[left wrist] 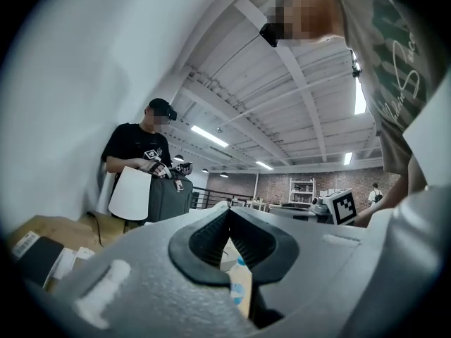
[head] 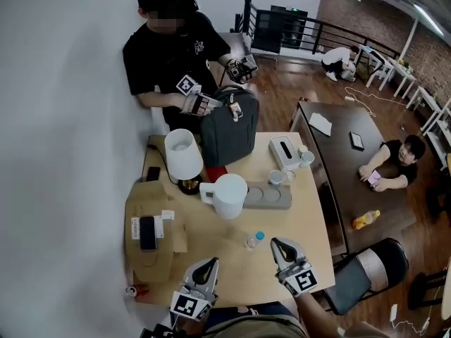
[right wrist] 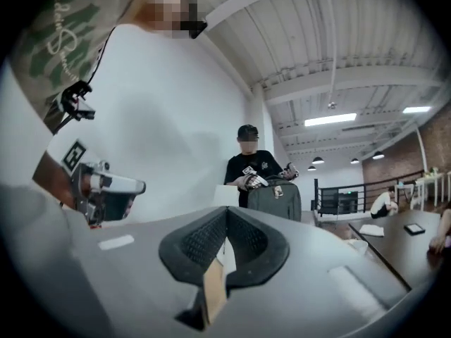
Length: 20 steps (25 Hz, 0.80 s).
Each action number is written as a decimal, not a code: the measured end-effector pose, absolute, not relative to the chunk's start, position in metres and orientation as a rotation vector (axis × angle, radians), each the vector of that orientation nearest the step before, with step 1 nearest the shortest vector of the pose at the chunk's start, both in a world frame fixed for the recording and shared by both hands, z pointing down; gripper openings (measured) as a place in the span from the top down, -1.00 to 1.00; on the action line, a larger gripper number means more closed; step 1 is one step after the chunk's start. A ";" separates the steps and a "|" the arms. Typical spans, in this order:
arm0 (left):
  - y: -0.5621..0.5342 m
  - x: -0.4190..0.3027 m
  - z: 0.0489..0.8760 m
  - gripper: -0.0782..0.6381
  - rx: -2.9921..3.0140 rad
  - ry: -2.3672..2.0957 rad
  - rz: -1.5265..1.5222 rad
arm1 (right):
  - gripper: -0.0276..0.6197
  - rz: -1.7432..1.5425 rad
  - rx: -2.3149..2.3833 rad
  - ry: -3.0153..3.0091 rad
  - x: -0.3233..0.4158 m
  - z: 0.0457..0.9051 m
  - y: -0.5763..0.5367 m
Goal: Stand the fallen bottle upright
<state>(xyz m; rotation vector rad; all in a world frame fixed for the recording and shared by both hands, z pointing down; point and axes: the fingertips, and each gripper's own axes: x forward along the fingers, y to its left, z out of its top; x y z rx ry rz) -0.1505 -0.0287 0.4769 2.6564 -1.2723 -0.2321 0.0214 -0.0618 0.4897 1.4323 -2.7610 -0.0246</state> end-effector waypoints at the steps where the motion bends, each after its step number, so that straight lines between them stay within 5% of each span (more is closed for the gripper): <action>1: -0.027 -0.152 0.481 0.78 2.651 -1.264 -0.234 | 0.91 -0.005 1.469 -2.745 0.025 0.489 -0.061; 20: 0.062 -0.094 0.444 0.78 2.715 -1.429 -0.150 | 0.91 -0.122 1.322 -2.901 0.050 0.458 0.049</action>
